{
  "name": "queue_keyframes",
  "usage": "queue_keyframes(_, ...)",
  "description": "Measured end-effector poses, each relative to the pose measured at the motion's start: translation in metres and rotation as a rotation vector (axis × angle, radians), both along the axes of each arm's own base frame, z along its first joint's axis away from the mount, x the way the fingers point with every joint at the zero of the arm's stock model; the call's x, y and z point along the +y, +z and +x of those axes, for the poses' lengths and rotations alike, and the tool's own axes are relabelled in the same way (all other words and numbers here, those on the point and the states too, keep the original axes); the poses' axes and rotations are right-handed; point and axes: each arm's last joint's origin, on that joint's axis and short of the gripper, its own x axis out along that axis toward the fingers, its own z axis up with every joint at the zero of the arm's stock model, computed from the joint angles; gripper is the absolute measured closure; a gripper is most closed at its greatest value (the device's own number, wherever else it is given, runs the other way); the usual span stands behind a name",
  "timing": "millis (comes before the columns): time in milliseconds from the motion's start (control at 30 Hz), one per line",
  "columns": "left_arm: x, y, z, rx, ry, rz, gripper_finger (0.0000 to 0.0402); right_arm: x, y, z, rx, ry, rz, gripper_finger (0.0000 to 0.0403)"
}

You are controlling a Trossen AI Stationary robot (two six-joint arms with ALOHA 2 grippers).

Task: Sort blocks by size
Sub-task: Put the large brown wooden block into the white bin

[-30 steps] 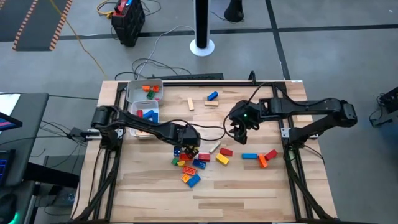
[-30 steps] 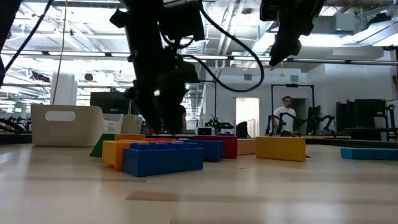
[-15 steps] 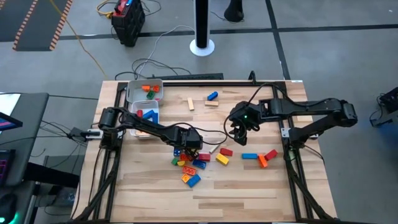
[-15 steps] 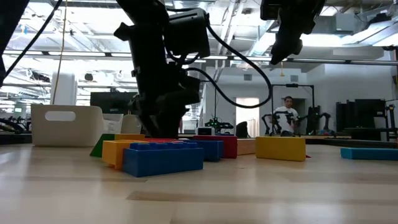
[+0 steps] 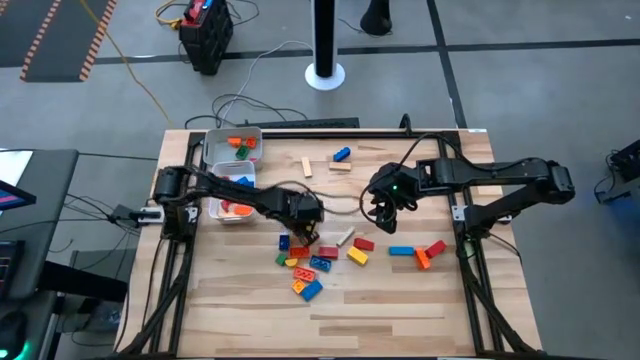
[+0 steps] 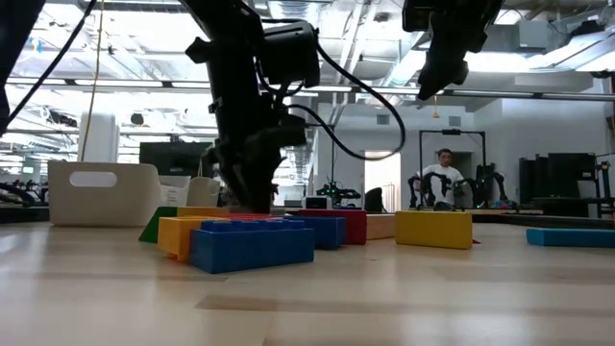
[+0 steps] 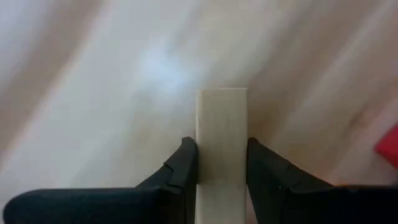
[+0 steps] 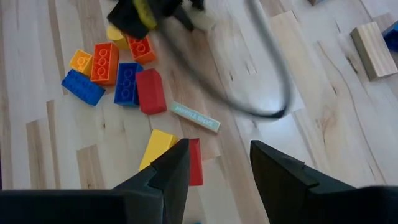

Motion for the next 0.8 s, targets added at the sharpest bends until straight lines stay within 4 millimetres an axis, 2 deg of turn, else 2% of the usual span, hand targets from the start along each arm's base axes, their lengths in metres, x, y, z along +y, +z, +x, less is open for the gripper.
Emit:
queue_keyframes(267, 0.039, 0.038, -0.024, -0.006, 0.068, 0.062, 0.0307, 0.000, 0.000, 0.000, 0.000, -0.009, 0.007, 0.0209)
queue_keyframes(567, 0.083, 0.084, -0.074, 0.045, 0.180, 0.139, 0.0307, 0.000, 0.000, 0.001, -0.008, -0.016, 0.011, 0.0209)
queue_keyframes(800, 0.097, 0.104, -0.120, 0.176, 0.254, 0.136, 0.0307, 0.000, 0.000, 0.000, -0.006, -0.022, 0.015, 0.0209)
